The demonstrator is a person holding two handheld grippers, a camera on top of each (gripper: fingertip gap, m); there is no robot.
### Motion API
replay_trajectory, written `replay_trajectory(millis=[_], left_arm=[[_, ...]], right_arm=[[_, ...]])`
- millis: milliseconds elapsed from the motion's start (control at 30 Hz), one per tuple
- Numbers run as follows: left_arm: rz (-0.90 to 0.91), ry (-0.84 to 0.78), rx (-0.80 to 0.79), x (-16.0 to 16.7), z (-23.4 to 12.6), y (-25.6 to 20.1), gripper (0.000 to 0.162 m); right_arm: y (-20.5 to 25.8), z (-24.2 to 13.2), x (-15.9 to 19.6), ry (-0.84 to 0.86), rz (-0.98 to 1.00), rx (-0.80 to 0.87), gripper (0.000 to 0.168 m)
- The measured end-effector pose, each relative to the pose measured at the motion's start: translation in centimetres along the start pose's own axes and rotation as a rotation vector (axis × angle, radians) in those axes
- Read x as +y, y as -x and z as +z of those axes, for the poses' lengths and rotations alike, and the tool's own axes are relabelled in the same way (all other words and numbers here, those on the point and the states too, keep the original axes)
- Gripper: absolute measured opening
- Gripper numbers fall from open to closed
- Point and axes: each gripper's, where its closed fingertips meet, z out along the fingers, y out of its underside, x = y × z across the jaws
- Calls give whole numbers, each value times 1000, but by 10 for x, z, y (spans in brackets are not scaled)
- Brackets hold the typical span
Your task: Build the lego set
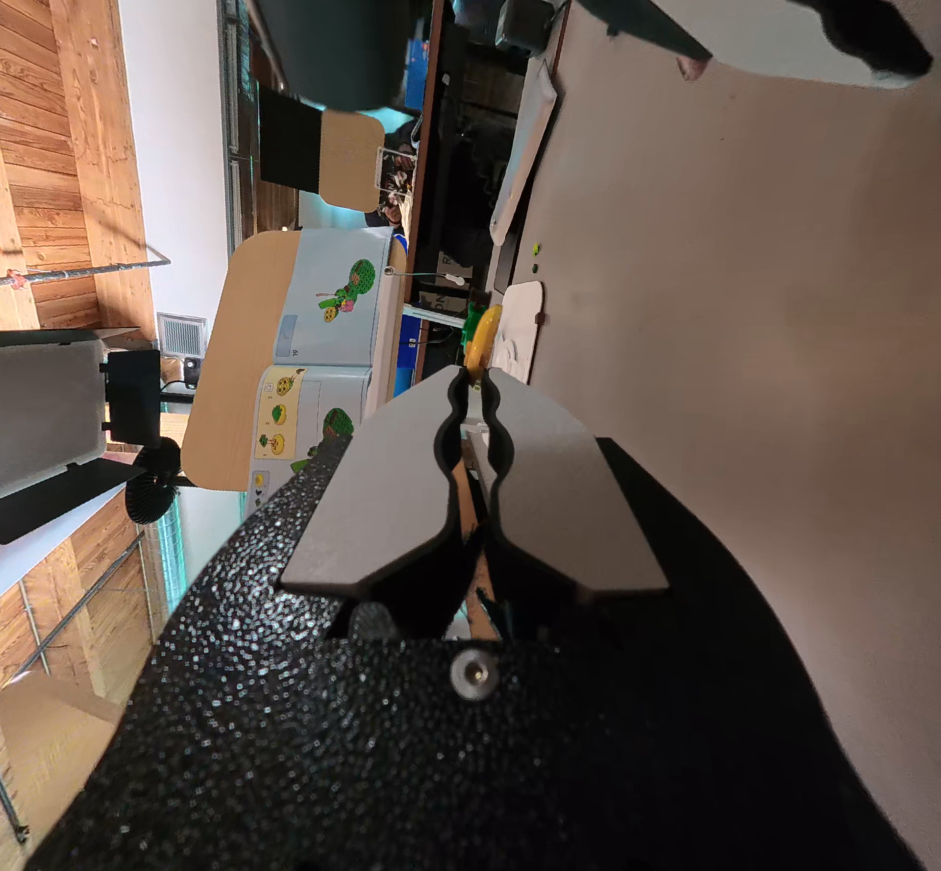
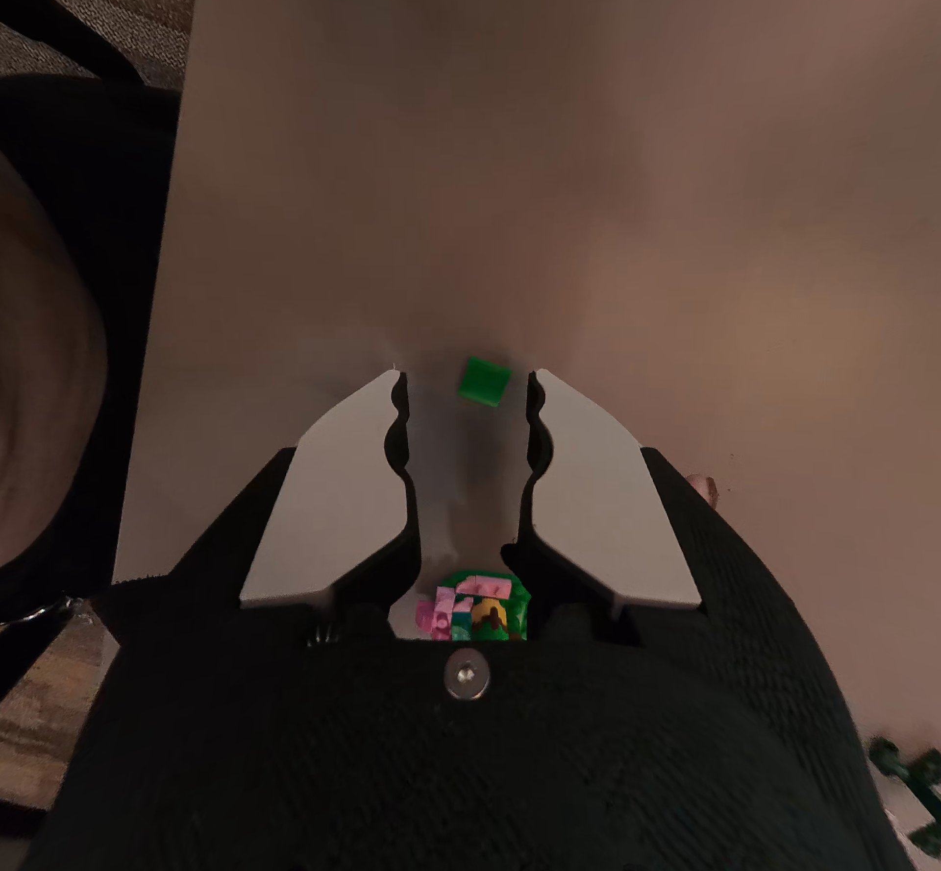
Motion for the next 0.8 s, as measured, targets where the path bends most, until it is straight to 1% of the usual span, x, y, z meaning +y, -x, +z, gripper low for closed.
replay_trajectory(millis=[200, 367, 533, 800], left_arm=[[-13, -4, 21, 1, 2, -4, 5], [-8, -8, 42, -1, 3, -9, 5], [-2, -7, 55, -2, 4, -12, 5], [-5, -8, 68, -2, 5, -14, 5]], right_arm=[[5, -2, 11, 54, 10, -24, 39], [3, 0, 10, 52, -5, -3, 38], [11, 4, 13, 63, 3, -34, 38], [28, 7, -2, 8, -11, -63, 38]])
